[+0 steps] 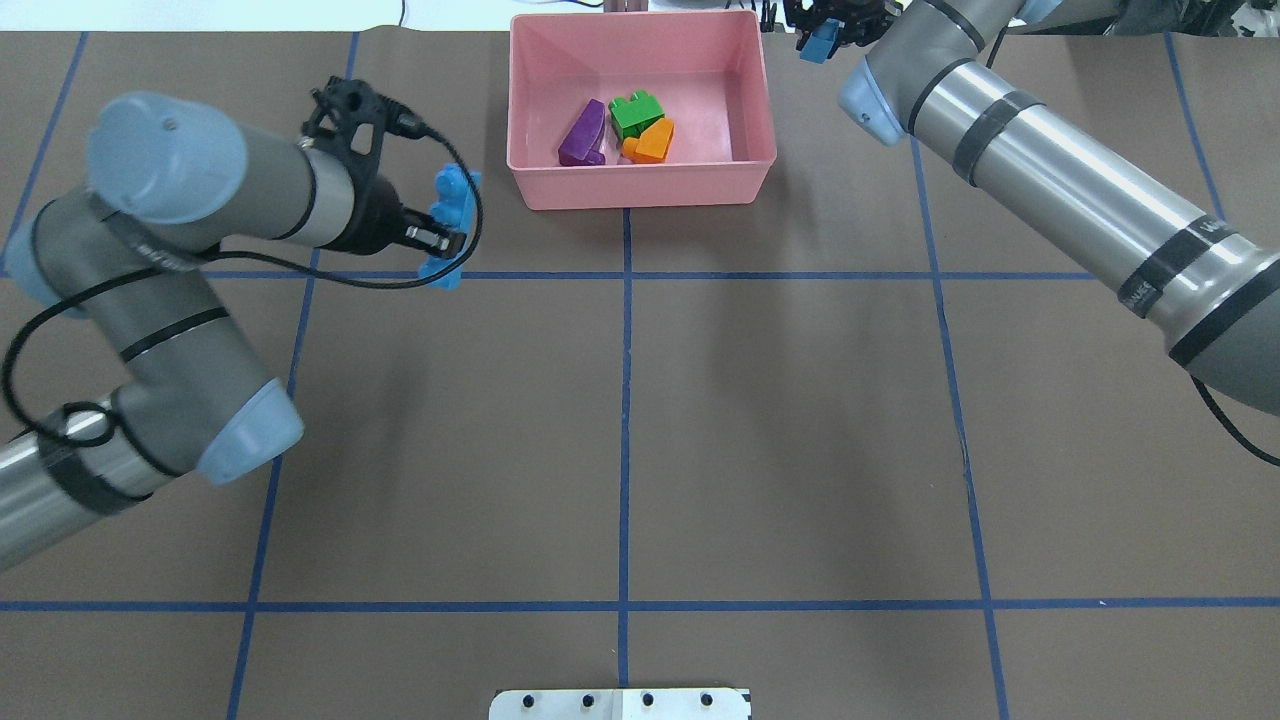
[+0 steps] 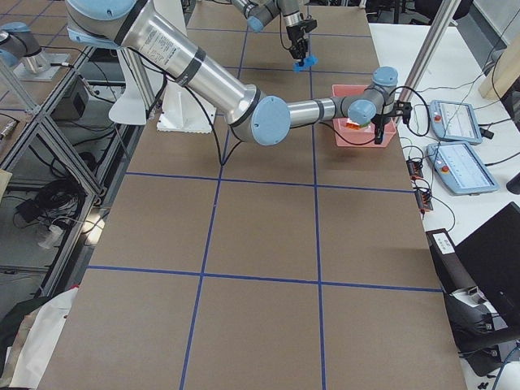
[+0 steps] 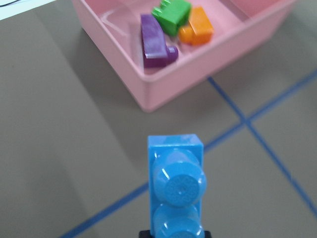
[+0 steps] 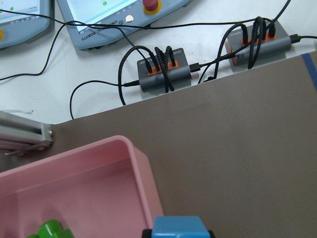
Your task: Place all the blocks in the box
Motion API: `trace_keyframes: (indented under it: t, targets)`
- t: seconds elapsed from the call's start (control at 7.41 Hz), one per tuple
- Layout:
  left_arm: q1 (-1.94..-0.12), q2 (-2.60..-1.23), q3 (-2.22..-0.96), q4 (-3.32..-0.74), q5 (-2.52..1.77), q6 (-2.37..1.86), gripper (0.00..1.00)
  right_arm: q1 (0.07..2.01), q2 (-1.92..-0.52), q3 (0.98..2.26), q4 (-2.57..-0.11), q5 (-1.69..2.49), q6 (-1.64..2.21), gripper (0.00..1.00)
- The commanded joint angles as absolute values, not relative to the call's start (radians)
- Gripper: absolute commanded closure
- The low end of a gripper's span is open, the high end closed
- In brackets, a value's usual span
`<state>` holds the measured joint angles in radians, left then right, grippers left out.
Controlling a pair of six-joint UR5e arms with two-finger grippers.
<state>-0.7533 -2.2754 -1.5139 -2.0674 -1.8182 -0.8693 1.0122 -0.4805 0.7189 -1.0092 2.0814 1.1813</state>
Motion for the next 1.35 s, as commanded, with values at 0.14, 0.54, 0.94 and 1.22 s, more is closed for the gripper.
trace_keyframes:
  t: [0.14,0.54,0.94,1.22]
  targets:
    - [-0.794,-2.528,-1.162,-2.213,-1.729,-1.014,1.00,0.899,-0.454,0.735,-1.003,1.996,1.276,1.00]
    - [-0.822,-2.637,-0.933,-2.284,-1.666,-1.023,0.10,0.877,-0.469,0.774,-1.008,2.002,1.275,0.00]
    - [-0.856,-2.617,-0.987,-2.273,-1.757,-1.012,0.00,0.987,-0.527,0.868,-1.020,2.138,1.252,0.00]
    - [-0.870,-2.390,-1.206,-2.273,-1.853,-1.008,0.00,1.070,-0.703,1.085,-1.099,2.198,1.198,0.00]
